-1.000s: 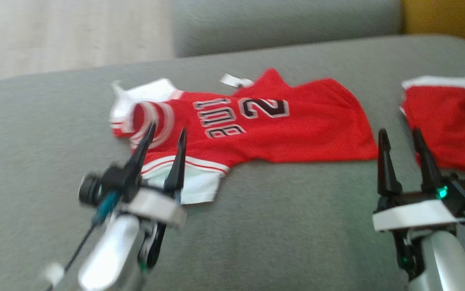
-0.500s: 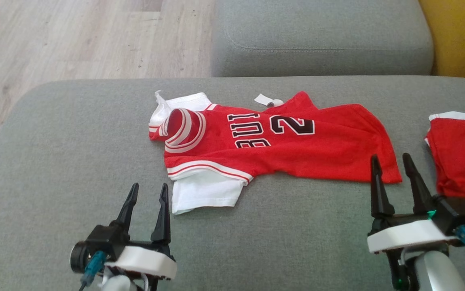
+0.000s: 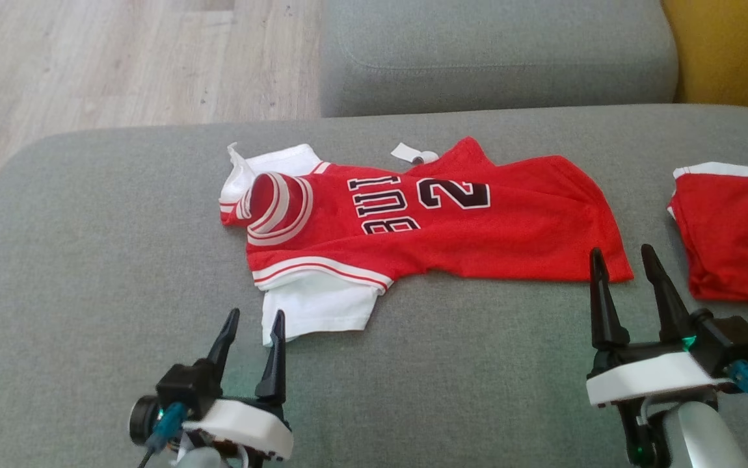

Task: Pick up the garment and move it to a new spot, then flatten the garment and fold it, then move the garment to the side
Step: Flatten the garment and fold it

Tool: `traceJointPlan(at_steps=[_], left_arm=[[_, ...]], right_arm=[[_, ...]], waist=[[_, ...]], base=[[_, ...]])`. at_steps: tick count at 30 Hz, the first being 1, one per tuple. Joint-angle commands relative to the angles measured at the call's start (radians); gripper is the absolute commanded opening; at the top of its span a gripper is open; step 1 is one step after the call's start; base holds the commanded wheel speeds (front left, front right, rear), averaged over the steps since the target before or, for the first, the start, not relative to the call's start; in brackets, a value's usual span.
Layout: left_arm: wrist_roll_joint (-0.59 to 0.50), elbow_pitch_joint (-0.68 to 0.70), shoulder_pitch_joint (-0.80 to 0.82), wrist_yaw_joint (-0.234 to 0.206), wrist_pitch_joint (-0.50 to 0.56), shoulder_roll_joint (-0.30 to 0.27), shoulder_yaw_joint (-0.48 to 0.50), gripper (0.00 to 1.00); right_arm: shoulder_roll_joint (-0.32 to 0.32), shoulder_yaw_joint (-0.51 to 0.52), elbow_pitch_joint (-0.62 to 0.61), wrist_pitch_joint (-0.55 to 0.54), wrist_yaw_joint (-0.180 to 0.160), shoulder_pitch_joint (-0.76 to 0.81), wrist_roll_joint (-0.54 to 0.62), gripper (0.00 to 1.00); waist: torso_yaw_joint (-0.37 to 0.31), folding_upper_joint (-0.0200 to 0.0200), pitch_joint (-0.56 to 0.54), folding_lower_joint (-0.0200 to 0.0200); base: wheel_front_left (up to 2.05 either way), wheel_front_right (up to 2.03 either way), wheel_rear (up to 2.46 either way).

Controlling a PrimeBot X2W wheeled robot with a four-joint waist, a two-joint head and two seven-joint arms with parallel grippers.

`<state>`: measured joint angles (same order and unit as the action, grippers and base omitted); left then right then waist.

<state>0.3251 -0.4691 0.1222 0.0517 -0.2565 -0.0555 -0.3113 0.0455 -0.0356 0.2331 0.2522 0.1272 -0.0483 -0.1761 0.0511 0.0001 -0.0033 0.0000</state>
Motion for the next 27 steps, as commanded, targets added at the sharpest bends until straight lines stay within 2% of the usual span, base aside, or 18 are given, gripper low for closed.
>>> traceJointPlan(at_steps=[1, 7, 16, 19, 23, 24, 25, 27], left_arm=[[0.010, -0.008, 0.071, -0.003, 0.003, -0.001, 0.020, 1.00], [0.042, -0.126, 0.138, -0.017, 0.054, 0.003, -0.004, 1.00], [0.024, -0.274, 0.232, -0.103, 0.134, 0.004, -0.021, 1.00], [0.036, -0.304, 0.249, -0.111, 0.145, 0.004, -0.019, 1.00], [0.045, -0.333, 0.252, -0.093, 0.177, 0.004, -0.038, 1.00], [0.047, -0.341, 0.252, -0.083, 0.191, 0.005, -0.048, 0.61], [0.051, -0.346, 0.253, -0.073, 0.200, 0.005, -0.056, 0.00], [0.062, -0.348, 0.251, -0.051, 0.211, 0.005, -0.068, 0.00]], right_arm=[[0.005, -0.029, -0.038, 0.010, 0.003, -0.045, -0.004, 1.00], [0.005, -0.034, -0.041, 0.010, 0.003, -0.053, -0.001, 1.00], [0.005, -0.028, -0.051, 0.010, 0.003, -0.079, -0.013, 1.00], [0.005, -0.024, -0.052, 0.010, 0.003, -0.082, -0.013, 1.00], [0.005, -0.018, -0.053, 0.010, 0.003, -0.083, -0.015, 1.00], [0.005, -0.018, -0.052, 0.010, 0.003, -0.083, -0.014, 1.00], [0.005, -0.018, -0.051, 0.010, 0.003, -0.084, -0.014, 1.00], [0.005, -0.014, -0.048, 0.010, 0.003, -0.089, -0.012, 1.00]], waist=[[-0.004, -0.0001, 0.008, 0.0000], [-0.016, -0.0001, 0.040, 0.0000], [-0.039, -0.0001, 0.111, 0.0000], [-0.044, -0.0001, 0.120, 0.0000], [-0.045, -0.0001, 0.125, 0.0000], [-0.045, -0.0001, 0.125, 0.0000], [-0.046, -0.0001, 0.124, 0.0000], [-0.046, -0.0001, 0.120, 0.0000]], base=[[0.00, 0.00, 0.00], [0.00, 0.00, 0.00], [0.00, 0.00, 0.00], [0.00, 0.00, 0.00], [0.00, 0.00, 0.00], [0.00, 0.00, 0.00], [0.00, 0.00, 0.00], [0.00, 0.00, 0.00]])
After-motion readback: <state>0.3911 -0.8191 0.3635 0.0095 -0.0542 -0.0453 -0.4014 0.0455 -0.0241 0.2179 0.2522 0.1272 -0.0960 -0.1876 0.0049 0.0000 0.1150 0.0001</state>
